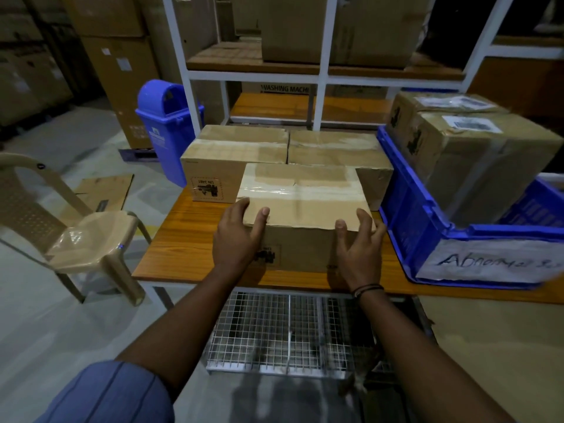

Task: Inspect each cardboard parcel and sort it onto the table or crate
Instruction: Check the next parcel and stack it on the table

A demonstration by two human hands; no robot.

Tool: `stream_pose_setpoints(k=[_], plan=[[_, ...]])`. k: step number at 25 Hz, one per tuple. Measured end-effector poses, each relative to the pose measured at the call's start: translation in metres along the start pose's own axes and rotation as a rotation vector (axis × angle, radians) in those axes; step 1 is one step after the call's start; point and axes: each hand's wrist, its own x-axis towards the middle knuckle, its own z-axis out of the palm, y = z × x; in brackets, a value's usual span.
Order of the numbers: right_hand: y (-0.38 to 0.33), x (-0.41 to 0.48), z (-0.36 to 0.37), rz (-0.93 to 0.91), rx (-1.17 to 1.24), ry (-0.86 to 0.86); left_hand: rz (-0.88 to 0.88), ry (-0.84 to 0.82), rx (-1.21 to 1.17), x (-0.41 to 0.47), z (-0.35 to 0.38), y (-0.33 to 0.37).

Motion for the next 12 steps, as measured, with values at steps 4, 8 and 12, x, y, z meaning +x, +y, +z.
stream_pose_setpoints(k=[4, 8, 12], plan=[[-0.023, 0.021, -0.03, -0.062, 0.025, 0.191, 0.071, 0.139, -0.035, 0.007, -0.028, 0.028], [-0.053, 0.061, -0.056, -0.049, -0.17, 0.251, 0.126, 0.212, 0.088, 0.027, -0.038, 0.063], [-0.071, 0.072, -0.045, -0.028, -0.423, 0.056, 0.07, 0.024, 0.362, 0.039, -0.014, 0.078]])
